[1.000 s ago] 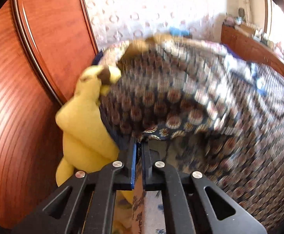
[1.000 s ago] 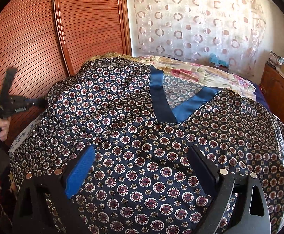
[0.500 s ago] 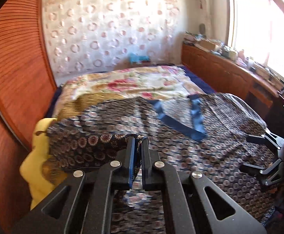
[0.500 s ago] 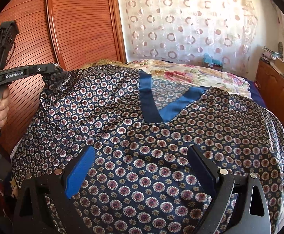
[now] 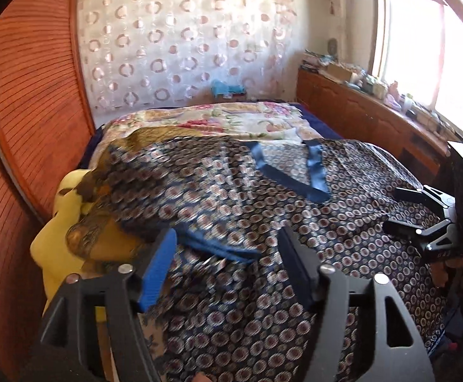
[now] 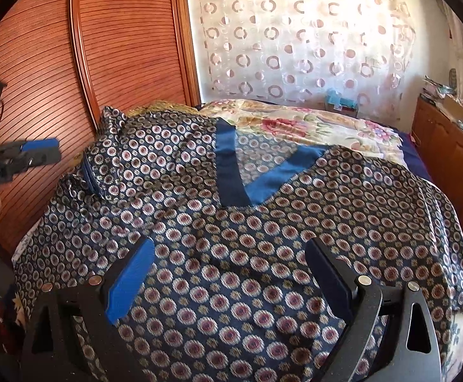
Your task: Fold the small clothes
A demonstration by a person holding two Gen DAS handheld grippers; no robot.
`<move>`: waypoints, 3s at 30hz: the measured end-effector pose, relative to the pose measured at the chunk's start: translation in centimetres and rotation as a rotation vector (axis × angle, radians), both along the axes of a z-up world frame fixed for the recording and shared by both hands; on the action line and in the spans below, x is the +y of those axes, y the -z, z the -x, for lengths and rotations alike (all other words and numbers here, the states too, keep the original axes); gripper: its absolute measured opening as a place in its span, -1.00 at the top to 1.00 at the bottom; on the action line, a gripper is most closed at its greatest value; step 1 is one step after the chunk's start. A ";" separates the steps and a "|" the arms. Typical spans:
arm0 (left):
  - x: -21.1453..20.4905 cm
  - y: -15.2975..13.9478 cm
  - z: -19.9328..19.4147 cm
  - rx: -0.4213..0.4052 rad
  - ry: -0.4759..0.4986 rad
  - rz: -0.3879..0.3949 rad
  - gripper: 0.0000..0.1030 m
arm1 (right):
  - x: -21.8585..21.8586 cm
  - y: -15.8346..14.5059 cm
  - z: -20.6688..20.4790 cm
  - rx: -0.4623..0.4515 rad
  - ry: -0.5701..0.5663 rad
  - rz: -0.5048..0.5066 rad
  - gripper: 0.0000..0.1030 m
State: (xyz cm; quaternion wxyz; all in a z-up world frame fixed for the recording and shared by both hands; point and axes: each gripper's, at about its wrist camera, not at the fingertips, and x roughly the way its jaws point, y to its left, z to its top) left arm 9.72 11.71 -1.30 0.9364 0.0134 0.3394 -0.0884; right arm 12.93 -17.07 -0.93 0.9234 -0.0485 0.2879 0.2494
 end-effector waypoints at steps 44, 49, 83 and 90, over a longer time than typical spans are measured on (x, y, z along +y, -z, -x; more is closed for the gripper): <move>6.0 0.4 6.1 -0.199 -0.491 -0.097 -0.41 | 23.9 -0.9 -13.4 -0.034 -0.428 0.086 0.84; 5.4 1.7 4.6 -0.203 -0.497 -0.087 -0.41 | 20.4 -1.7 -14.4 -0.036 -0.341 -0.019 0.83; 3.7 9.8 -3.2 0.230 -0.341 -0.017 -0.69 | 13.3 -1.5 -13.4 -0.036 -0.214 0.046 0.14; 3.6 10.0 -3.2 0.231 -0.343 -0.017 -0.71 | 8.9 -2.0 -10.1 -0.042 -0.128 0.006 0.14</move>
